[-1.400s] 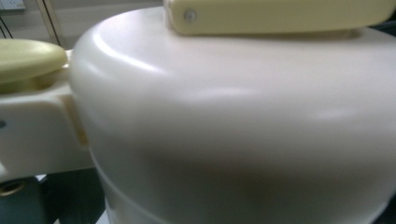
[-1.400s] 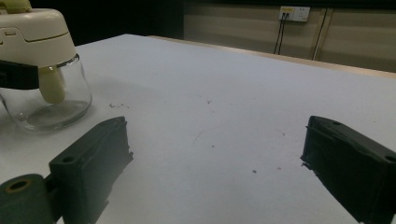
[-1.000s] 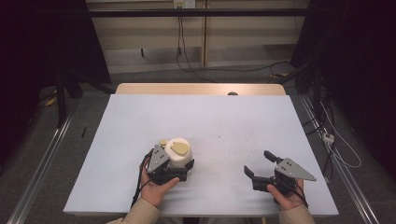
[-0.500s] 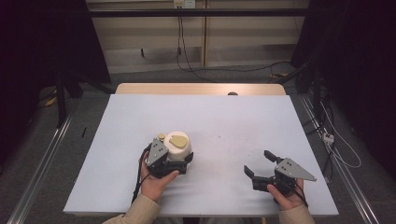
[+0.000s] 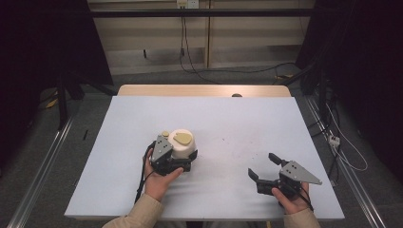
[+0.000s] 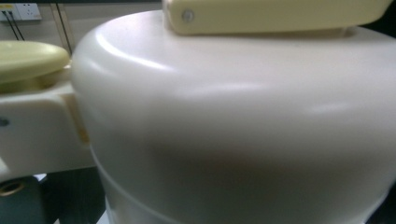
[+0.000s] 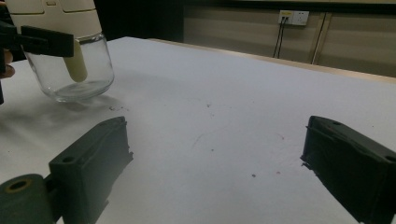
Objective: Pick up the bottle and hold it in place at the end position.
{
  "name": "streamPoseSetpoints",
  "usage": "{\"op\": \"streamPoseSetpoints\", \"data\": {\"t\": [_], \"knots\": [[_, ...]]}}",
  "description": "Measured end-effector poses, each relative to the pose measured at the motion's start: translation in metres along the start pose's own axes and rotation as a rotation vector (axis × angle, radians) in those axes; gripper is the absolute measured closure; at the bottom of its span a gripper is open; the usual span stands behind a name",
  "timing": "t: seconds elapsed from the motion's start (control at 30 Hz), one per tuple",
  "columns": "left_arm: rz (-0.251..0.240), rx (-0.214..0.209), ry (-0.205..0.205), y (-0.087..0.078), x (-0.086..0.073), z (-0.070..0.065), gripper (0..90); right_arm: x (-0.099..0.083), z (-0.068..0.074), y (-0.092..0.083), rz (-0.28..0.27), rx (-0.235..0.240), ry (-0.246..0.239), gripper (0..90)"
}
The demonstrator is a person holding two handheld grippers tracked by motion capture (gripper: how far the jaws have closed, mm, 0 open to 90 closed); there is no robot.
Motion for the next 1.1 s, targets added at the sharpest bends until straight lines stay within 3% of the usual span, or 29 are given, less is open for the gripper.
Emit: {"op": "streamPoseSetpoints", "data": {"t": [0.3, 1.1], "knots": [[0.006, 0.003, -0.018, 0.006, 0.001, 0.003, 5.1, 0.000, 0.000, 0.000, 0.000, 0.004, -0.002, 6.6], [0.030, -0.031, 0.005, 0.025, 0.008, 0.002, 5.1, 0.000, 0.000, 0.000, -0.005, 0.001, -0.006, 6.6]]}}
Point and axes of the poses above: each handheld gripper's, and its own axes: y roughly forward along the jaws, x roughly out of its top, z roughly to its left, the point moved 7 cm from there along y, roughly forward along the jaws, and after that the axes turned 7 degrees about -z, right-handed, at the moved point
